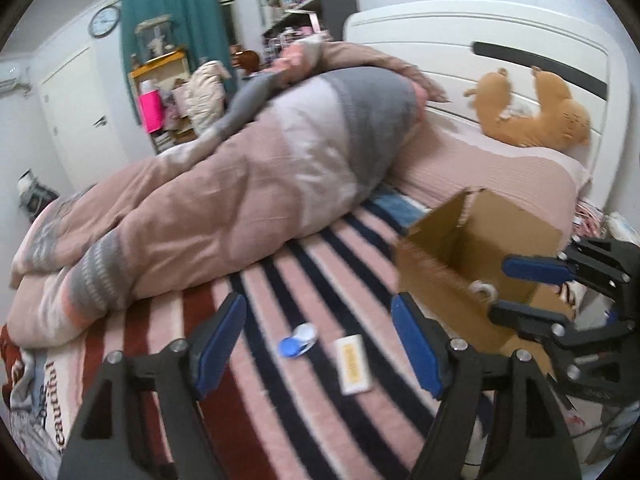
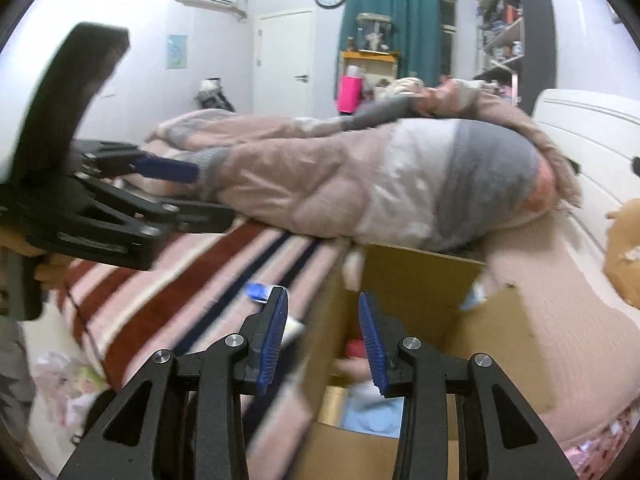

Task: Organize rigid objects
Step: 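Grasp the contact lens case with the left gripper while the right grasps the KATO-KATO tube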

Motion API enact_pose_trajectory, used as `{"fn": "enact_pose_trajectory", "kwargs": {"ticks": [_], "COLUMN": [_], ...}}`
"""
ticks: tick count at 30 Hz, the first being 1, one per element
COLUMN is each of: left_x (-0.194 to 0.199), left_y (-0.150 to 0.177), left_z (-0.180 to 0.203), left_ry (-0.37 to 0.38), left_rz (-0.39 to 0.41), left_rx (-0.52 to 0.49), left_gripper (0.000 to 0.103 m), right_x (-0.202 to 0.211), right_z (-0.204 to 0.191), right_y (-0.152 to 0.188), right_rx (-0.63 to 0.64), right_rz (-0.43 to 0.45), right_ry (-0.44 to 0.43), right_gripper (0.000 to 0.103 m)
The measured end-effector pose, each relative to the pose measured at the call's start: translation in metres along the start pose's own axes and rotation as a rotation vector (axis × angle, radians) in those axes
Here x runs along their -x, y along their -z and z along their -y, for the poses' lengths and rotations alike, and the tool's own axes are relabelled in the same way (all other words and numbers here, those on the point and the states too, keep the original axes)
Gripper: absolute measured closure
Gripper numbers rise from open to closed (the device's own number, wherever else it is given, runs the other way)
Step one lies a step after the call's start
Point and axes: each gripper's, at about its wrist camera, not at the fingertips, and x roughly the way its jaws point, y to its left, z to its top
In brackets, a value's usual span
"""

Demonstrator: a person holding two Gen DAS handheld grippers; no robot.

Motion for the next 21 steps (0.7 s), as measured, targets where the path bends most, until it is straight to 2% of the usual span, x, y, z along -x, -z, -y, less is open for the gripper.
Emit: {"fn": "enact_pose_trajectory", "kwargs": {"ticks": [7, 12, 16, 18, 21], "left_x": [-0.02, -0.062, -0.099, -0.12, -0.15], "left_y": [0.038, 0.065, 0.081, 0.087, 0.095], "left_z": [-0.062, -0.084, -0.089, -0.089, -0.086], "left_ry": [-0.042, -0.027, -0.004, 0.011, 0.037], "left_rz": [-0.049, -0.108, -0.155, -0.175, -0.197], "left_rx": [0.096, 0.128, 0.135, 0.139, 0.138], "left_gripper": [0.03, 0.029, 0.029, 0.029, 0.029], "right_x": [-0.039, -0.084, -0.119, -0.136, -0.16], "right_z": [-0.054, -0.075, -0.078, -0.075, -0.068], "right_y": [-0.006, 0.01, 0.028, 0.038, 0.054], "right_rx": [-0.003, -0.049, -0.083, -0.104, -0.146], "right_rz": [-0.048, -0.132, -0.202, -0.23, -0.272], "right_ry": [-0.102, -0.14, -0.129, -0.099, -0.061], "right_gripper": [0.07, 0.07, 0.068, 0.061, 0.058]}}
